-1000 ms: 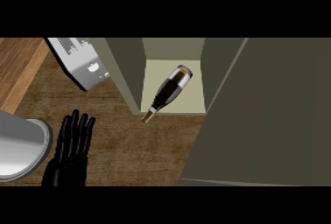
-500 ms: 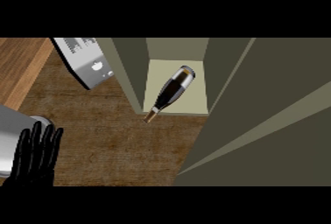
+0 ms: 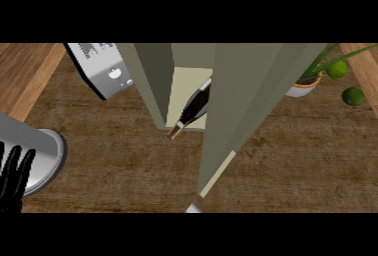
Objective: Pick up the wine, place it into the cabinet and close the cabinet
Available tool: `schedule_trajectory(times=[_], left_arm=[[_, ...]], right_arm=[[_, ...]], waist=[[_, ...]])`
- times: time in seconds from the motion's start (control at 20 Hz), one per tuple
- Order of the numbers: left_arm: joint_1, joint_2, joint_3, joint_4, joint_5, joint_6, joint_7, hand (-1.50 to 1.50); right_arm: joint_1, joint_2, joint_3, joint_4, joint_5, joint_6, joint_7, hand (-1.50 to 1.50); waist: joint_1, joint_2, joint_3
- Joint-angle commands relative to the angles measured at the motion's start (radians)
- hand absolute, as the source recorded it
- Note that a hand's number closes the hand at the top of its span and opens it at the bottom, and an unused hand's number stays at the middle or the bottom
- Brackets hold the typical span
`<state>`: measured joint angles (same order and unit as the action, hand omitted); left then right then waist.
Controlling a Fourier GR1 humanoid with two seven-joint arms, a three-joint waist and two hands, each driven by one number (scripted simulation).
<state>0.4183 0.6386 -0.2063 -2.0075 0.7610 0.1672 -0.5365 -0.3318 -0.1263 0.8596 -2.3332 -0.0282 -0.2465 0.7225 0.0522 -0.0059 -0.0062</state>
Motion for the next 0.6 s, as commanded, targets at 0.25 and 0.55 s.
schedule_trajectory(times=[0.25,0.55], left_arm=[[0.000,0.063,0.132,0.046,0.103,-0.149,0.009,-1.50],[-0.029,0.108,0.214,0.066,0.182,-0.191,0.064,-1.50]], right_arm=[[-0.447,0.123,-0.084,0.350,-0.153,-0.200,-0.022,1.50],[-0.754,0.125,-0.187,0.643,-0.318,-0.226,-0.084,1.50]], waist=[[0.017,0.011,0.001],[0.031,0.016,0.002]])
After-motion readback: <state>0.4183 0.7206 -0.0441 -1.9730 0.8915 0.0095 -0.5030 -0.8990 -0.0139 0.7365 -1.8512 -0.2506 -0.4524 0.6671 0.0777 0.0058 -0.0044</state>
